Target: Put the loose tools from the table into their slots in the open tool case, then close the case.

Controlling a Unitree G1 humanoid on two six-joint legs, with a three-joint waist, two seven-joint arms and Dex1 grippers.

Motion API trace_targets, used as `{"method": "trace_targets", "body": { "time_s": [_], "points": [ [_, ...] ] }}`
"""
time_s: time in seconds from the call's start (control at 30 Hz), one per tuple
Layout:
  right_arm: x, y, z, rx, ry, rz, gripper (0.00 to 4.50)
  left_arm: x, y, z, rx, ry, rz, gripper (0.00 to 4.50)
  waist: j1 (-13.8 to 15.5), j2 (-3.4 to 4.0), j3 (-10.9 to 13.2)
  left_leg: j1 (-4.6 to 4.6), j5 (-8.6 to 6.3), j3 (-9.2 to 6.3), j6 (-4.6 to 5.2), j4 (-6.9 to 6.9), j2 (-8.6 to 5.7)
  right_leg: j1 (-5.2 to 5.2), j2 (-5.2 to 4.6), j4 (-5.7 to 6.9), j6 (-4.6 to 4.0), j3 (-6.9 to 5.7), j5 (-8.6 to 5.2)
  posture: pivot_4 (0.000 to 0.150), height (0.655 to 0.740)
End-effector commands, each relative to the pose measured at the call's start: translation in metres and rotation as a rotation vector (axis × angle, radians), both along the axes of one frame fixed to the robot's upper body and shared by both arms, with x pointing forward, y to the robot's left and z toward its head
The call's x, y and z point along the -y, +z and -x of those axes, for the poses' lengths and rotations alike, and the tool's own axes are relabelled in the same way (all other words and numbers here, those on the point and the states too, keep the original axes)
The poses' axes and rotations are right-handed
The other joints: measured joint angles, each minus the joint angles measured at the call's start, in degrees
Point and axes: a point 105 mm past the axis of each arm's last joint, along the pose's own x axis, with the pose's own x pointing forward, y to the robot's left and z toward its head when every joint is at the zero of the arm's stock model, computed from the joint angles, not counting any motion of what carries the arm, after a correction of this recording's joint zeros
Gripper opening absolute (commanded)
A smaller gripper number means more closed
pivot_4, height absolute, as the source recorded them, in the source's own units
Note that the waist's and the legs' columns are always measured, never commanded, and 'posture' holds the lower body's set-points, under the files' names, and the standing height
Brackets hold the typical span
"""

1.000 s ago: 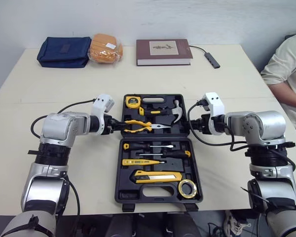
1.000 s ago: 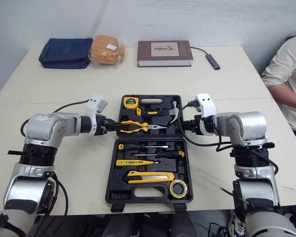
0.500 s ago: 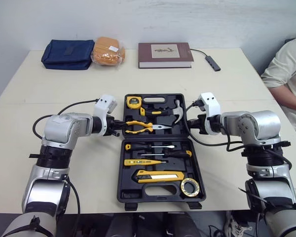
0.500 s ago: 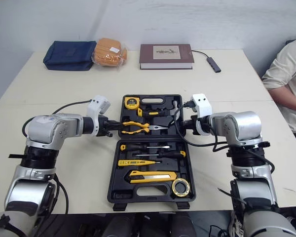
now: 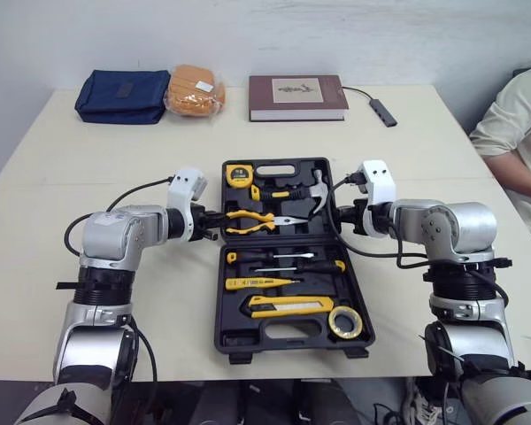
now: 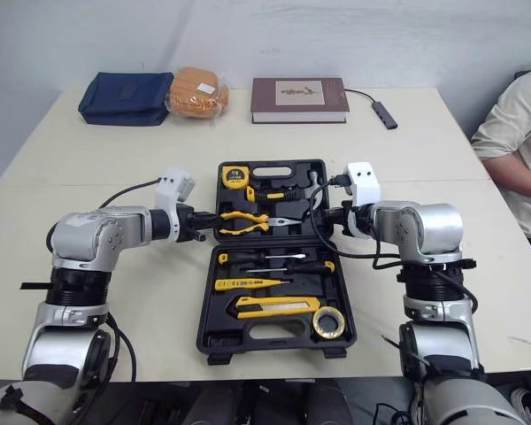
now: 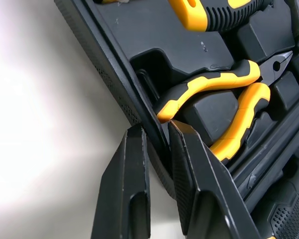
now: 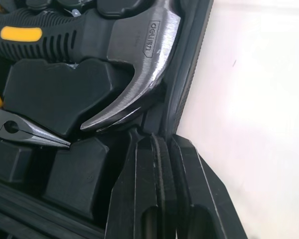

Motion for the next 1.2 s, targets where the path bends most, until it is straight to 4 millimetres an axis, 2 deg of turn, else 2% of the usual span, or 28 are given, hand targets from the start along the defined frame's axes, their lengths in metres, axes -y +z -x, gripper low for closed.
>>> {"method": "trace_targets", "body": {
  "time_s": [0.03,0.13,0.23,0.3,0.47,0.63,0.77,0.83,0.93,0.97,1.0,1.03,1.1,1.13,1.2],
  "points": [
    [-0.01,0.057,-0.006,0.287,0.018,-0.056,0.0,0.017,0.038,-0.013,0.203,-0.053,0.048,0.0,0.0,-0.02,0.1,-0.06,0.01,0.0,0.0,0.0,0.0,-0.04,0.01,0.0,0.0,-0.02,0.0,0.15,0.74],
    [-0.009,0.067,-0.008,0.405,0.023,-0.024,0.0,0.016,0.059,-0.022,0.345,-0.053,0.032,0.0,0.0,-0.05,0.3,-0.35,0.06,0.07,-0.01,0.02,-0.01,-0.39,0.06,0.05,0.01,-0.02,0.0,0.15,0.74],
    [-0.008,0.074,-0.008,0.526,0.04,0.024,0.0,0.016,0.072,-0.026,0.469,-0.073,-0.011,0.0,-0.1,-0.06,0.3,-0.95,0.12,0.23,-0.01,0.08,-0.01,-1.07,0.14,0.18,0.03,-0.01,0.01,0.15,0.74],
    [-0.008,0.074,-0.004,0.636,0.081,0.102,0.0,0.016,0.075,-0.024,0.566,-0.106,-0.057,0.0,-0.1,-0.07,0.3,-0.95,0.13,0.31,-0.01,0.06,0.0,-1.1,0.21,0.18,0.03,-0.16,0.01,0.15,0.74],
    [-0.008,0.042,0.009,0.76,0.178,0.246,0.0,0.012,0.054,-0.012,0.719,-0.153,-0.179,0.0,-0.2,-0.09,0.3,-0.93,0.12,0.54,0.02,0.02,0.01,-1.14,0.25,0.11,0.03,-0.23,0.02,0.15,0.74],
    [-0.011,0.009,0.038,1.021,0.383,0.546,0.0,-0.008,0.024,0.007,0.877,-0.115,-0.368,0.0,-0.2,-0.13,0.3,-0.7,0.12,0.65,0.03,0.03,0.1,-1.0,0.2,0.09,0.06,-0.14,0.03,0.15,0.74],
    [0.002,-0.006,0.056,1.164,0.494,0.734,0.0,-0.031,0.014,0.027,0.971,-0.063,-0.504,0.0,-0.9,-0.14,0.3,0.24,0.07,0.85,0.02,-0.14,0.13,-0.24,0.17,-0.01,0.07,0.07,0.04,0.15,0.74],
    [0.007,-0.006,0.072,1.207,0.558,0.737,0.81,-0.04,0.014,0.041,0.96,-0.039,-0.49,0.88,-1.3,-0.14,0.3,0.42,0.03,0.7,-0.01,-0.18,0.2,0.02,0.16,-0.21,0.06,0.41,0.03,0.15,0.74],
    [0.014,0.032,0.104,1.316,0.59,0.734,2.17,-0.058,0.017,0.07,0.796,-0.03,-0.315,2.05,-1.5,-0.19,0.4,0.73,0.02,0.76,-0.03,-0.67,0.21,0.21,0.16,-0.34,0.05,0.53,0.03,0.15,0.74],
    [0.02,0.039,0.116,1.218,0.629,0.681,2.63,-0.067,0.014,0.087,0.672,-0.053,-0.236,2.49,-1.5,-0.2,0.4,0.74,0.02,0.76,-0.04,-0.77,0.23,0.2,0.17,-0.35,0.05,0.56,0.03,0.15,0.74],
    [0.022,0.039,0.126,1.129,0.673,0.629,3.09,-0.071,0.013,0.099,0.587,-0.078,-0.187,2.9,-1.5,-0.18,0.6,0.72,0.02,0.76,-0.04,-0.76,0.26,0.19,0.19,-0.36,0.04,0.55,0.02,0.15,0.74],
    [0.03,0.036,0.14,0.979,0.727,0.586,3.6,-0.079,0.011,0.119,0.467,-0.116,-0.124,3.36,-1.5,-0.15,0.6,0.65,0.02,0.7,-0.04,-0.78,0.3,0.16,0.19,-0.38,0.03,0.54,0.01,0.15,0.74],
    [0.044,0.025,0.168,0.717,0.816,0.521,3.61,-0.094,0.009,0.152,0.292,-0.17,-0.059,4.22,-1.4,-0.2,0.6,0.85,0.0,0.61,-0.06,-0.84,0.35,0.4,0.2,-0.48,-0.05,0.51,-0.03,0.15,0.74],
    [0.051,0.021,0.18,0.616,0.846,0.497,3.61,-0.103,0.009,0.161,0.231,-0.166,-0.054,4.22,-1.3,-0.25,0.6,0.96,-0.04,0.46,-0.02,-0.86,0.37,0.64,0.2,-0.61,-0.07,0.42,-0.04,0.15,0.74],
    [0.061,0.013,0.194,0.474,0.833,0.432,3.61,-0.121,0.009,0.165,0.189,-0.119,-0.081,4.22,-0.8,-0.4,0.6,1.72,-0.52,0.15,0.18,-0.88,0.47,1.58,0.3,-1.19,-0.23,0.18,-0.13,0.15,0.74]
  ]
}}
